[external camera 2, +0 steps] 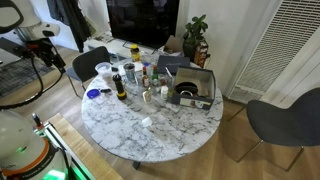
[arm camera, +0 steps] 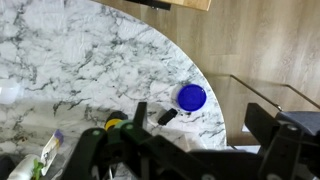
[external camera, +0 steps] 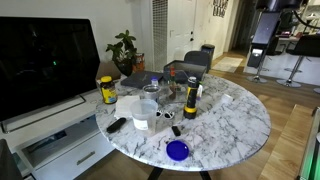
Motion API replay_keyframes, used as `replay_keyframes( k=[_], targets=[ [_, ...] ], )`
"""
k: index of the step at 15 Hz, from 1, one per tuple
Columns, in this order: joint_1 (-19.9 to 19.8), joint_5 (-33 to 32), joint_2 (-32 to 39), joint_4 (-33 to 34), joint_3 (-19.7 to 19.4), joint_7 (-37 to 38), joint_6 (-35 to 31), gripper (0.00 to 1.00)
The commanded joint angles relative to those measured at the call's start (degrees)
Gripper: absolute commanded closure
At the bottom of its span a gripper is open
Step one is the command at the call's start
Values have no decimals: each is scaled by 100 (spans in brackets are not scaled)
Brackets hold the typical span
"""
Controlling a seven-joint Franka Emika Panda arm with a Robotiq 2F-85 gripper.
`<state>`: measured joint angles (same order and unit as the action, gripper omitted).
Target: Lift the blue lid and put on the torch
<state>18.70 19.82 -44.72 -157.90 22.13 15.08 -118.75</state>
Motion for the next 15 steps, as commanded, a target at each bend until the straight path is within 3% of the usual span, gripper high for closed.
replay_keyframes(
  k=[1, 6, 7, 8, 15],
  targets=[
    [139, 233, 823, 1, 817, 1019, -882, 0],
    [-28, -84, 1857, -9, 1407, 1823, -2219, 0],
    [54, -108, 2069, 13, 1279, 1612, -2250, 0],
    [204, -83, 1661, -12, 1155, 1683, -2005, 0],
    [235, -107, 1784, 46, 1063, 1673, -2056, 0]
  ],
)
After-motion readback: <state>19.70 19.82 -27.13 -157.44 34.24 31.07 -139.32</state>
